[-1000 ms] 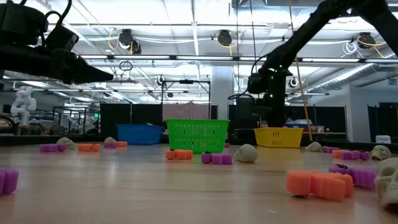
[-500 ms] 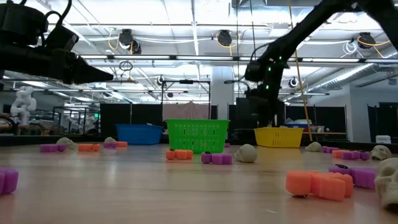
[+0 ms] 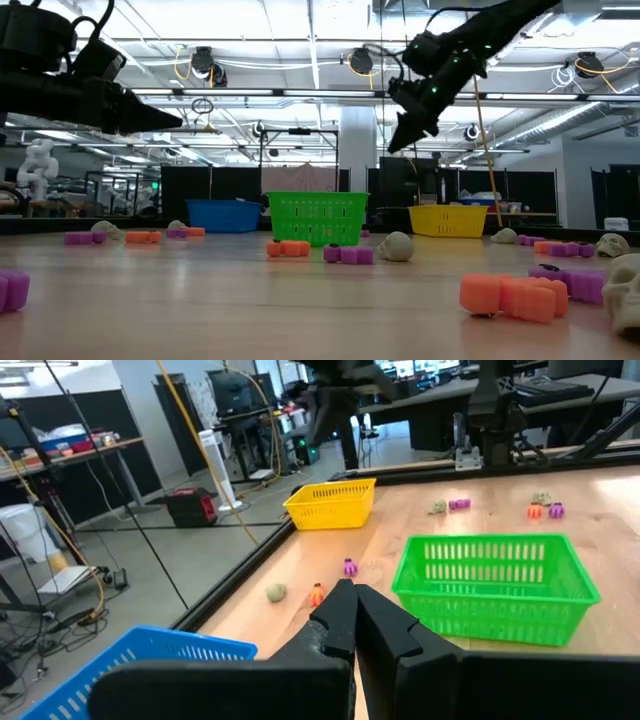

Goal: Sort Halloween decoration
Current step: Put the white skull toy into the blue bin

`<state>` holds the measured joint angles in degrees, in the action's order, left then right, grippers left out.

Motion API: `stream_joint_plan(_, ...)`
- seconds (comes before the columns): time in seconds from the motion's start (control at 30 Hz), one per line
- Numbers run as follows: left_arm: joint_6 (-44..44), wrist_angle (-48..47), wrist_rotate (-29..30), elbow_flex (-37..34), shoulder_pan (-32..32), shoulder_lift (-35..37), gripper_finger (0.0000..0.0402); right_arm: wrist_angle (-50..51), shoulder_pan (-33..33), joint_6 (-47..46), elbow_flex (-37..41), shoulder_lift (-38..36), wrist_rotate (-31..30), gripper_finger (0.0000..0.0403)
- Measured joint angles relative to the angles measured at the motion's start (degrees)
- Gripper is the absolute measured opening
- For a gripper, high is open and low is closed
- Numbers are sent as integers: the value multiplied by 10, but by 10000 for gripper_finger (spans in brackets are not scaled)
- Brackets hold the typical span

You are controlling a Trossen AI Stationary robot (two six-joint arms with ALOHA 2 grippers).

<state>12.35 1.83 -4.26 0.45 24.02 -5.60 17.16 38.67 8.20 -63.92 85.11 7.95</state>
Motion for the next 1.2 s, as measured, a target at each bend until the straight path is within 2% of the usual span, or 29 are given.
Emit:
stream_joint_plan(0.17, -34, 3, 0, 0, 0, 0, 5, -224, -35, -25, 143, -49, 28, 1)
stream_joint_plan(0.3, -18, 37, 0, 0, 0, 0, 5, -302, -54, -38, 208, -78, 28, 1)
stream_joint_plan(0.57, -70, 119, -2, 8, -1, -7, 5, -291, -82, -60, 241, -113, 27, 0)
stream_joint_plan(0.77, -100, 50, -11, 49, -1, -59, 1, -278, -93, -24, 241, -123, 28, 0)
stream_joint_plan(1.07, -162, -53, -10, 154, 0, -204, 0, -282, -88, 30, 241, -123, 29, 0)
stream_joint_plan(1.2, -165, -114, -6, 205, 0, -276, 0, -295, -77, 45, 241, -123, 79, 0)
